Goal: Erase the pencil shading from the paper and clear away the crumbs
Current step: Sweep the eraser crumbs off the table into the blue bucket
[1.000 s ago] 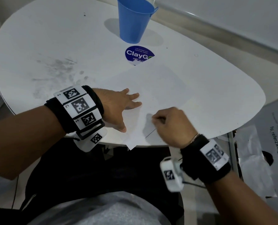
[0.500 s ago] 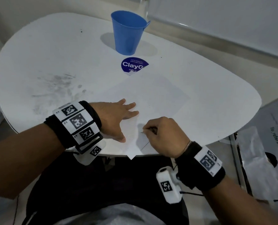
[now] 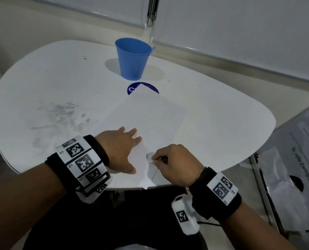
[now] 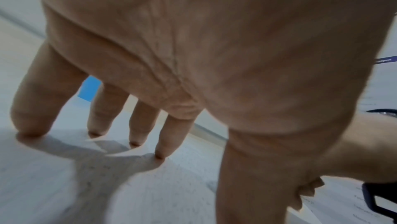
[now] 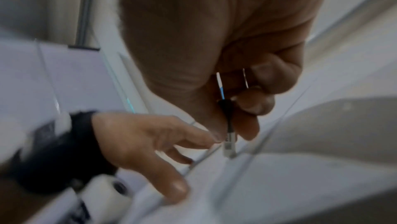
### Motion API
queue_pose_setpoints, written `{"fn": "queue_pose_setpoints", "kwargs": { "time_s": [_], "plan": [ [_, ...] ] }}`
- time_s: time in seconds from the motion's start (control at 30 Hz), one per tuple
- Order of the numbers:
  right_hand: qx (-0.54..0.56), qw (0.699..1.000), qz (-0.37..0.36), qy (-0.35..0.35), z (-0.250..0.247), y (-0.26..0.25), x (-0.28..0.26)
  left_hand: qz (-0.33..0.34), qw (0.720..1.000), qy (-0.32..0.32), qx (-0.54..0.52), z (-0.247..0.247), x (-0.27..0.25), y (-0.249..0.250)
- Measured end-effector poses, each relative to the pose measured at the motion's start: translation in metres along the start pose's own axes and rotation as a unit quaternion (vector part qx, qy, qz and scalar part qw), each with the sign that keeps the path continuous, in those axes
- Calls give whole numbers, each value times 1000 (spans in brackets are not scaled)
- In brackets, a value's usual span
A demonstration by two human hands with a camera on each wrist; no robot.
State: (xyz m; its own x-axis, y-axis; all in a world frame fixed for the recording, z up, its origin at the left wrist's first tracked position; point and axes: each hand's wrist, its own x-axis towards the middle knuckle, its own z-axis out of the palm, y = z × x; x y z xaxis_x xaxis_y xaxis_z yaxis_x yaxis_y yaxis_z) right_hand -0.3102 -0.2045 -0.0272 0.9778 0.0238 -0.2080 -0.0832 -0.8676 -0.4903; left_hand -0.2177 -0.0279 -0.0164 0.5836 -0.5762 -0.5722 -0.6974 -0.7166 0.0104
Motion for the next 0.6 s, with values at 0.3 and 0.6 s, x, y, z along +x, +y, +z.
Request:
{"fn": "queue_pose_setpoints", "kwargs": {
  "time_s": [0.3,0.6],
  "plan": [
    [14,1000,-7,25,0,-1,0,-26,998,28,41,-4,-4,1],
    [-39,998,-41,24,3,-13,10,-38,997,67,15,-10,-6,-7]
  ]
}}
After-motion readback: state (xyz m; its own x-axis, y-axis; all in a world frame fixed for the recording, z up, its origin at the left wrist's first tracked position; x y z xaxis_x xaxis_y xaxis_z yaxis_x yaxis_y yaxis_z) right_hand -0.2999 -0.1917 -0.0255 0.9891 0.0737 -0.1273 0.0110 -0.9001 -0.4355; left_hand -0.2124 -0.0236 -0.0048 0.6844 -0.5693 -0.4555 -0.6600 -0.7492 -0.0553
